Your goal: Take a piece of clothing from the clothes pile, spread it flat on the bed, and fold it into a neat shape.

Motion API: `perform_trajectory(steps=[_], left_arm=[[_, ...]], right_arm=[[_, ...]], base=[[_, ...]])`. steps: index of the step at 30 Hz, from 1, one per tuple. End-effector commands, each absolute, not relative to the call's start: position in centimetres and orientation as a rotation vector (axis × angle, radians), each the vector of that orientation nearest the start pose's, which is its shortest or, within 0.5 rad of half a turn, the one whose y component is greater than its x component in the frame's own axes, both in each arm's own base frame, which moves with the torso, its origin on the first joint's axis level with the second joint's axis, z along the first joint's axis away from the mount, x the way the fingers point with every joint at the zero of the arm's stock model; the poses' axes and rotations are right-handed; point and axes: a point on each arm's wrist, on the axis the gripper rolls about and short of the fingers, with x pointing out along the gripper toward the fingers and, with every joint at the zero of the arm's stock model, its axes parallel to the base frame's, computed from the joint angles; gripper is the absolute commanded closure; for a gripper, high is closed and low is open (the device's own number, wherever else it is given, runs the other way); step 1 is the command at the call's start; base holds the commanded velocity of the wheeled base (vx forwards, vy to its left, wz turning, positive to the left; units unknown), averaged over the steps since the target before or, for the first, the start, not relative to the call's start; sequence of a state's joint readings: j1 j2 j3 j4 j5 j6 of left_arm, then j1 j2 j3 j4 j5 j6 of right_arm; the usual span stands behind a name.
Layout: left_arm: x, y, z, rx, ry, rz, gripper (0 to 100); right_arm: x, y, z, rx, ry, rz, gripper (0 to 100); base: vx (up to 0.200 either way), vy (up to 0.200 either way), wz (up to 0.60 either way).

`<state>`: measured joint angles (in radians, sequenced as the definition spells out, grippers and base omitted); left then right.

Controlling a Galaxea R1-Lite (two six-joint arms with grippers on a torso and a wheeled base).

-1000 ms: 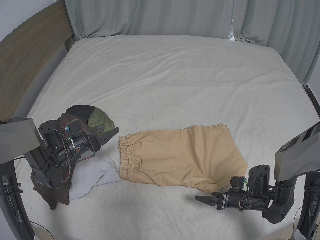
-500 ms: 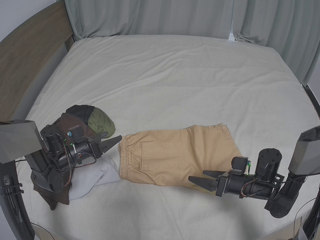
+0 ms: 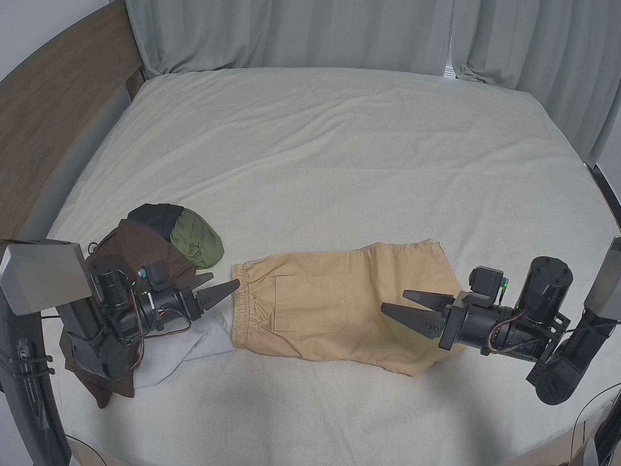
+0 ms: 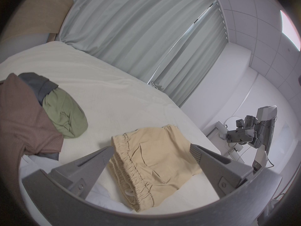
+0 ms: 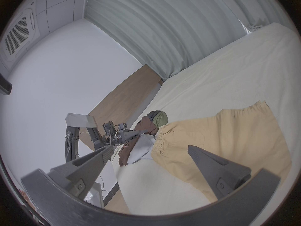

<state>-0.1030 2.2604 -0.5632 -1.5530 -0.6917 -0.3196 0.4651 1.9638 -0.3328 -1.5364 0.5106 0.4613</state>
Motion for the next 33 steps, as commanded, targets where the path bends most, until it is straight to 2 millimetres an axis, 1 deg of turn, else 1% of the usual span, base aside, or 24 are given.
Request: perform_trajectory(steps=[1,10,13,23,24,25,26,33], left_arm=[[33.9,-5.2,1.3,-0.360,0.324,-0.761,0],[34.1,-6.0,-0.7,-0.372,0.378,-0.768,0],[34.4,-6.1,-1.9,-0.379,0.404,-0.762,0],[34.4,-6.4,-3.4,-0.390,0.443,-0.759,0],[34.5,-6.5,-4.2,-0.392,0.458,-0.761,0],[34.5,-6.5,-4.2,-0.392,0.458,-0.761,0],[34.6,-6.5,-4.7,-0.391,0.465,-0.756,0],[34.6,-6.9,-6.0,-0.395,0.494,-0.757,0]], right_arm=[[24.4,13.2,9.2,0.425,0.309,0.931,0],[24.4,13.2,9.1,0.424,0.311,0.927,0],[24.4,13.3,9.0,0.424,0.316,0.929,0],[24.4,13.3,8.9,0.423,0.318,0.929,0],[24.4,13.4,8.7,0.422,0.325,0.929,0],[24.4,13.4,8.7,0.422,0.325,0.929,0],[24.5,13.5,8.5,0.421,0.331,0.927,0],[24.4,13.6,8.5,0.420,0.333,0.931,0]], base=[[0.000,0.000,0.00],[0.000,0.000,0.00],[0.000,0.000,0.00],[0.000,0.000,0.00],[0.000,0.000,0.00],[0.000,0.000,0.00],[0.000,0.000,0.00],[0.000,0.000,0.00]])
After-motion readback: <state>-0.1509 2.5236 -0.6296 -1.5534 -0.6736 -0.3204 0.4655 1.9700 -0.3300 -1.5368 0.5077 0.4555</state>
